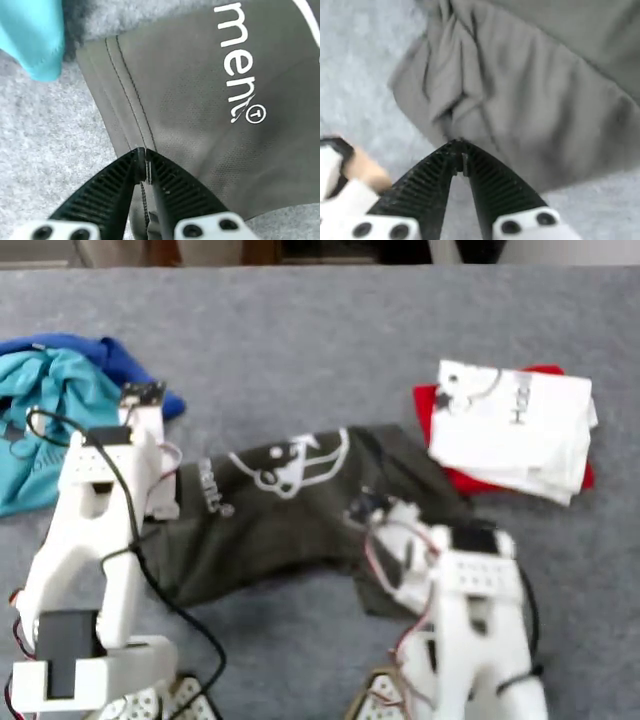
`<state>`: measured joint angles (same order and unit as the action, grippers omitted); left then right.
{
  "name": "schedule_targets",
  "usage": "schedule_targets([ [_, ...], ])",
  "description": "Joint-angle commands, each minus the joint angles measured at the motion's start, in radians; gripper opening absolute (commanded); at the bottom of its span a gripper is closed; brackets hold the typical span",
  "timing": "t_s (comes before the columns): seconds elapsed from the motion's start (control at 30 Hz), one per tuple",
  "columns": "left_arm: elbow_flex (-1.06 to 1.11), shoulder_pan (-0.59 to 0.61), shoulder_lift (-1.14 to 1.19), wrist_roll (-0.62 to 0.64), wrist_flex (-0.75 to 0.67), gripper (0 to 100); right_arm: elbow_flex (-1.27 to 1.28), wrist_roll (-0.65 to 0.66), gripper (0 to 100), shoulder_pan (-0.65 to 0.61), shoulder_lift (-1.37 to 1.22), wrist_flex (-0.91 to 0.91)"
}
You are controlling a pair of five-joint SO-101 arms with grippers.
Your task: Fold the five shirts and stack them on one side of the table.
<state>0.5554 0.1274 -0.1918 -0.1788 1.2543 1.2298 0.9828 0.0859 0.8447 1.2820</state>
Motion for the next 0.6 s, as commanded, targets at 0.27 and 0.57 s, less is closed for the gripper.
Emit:
schedule_targets([
  [0.27, -0.015, 0.005, -0.001, 0.003, -0.009, 2, -0.145, 0.17, 0.5, 0.061, 0.292, 0.048],
  [0.57, -0.089, -0.002, -0.001, 0.014, -0.003, 2, -0.499, -0.046, 0.3, -0.041, -0.306, -0.091],
])
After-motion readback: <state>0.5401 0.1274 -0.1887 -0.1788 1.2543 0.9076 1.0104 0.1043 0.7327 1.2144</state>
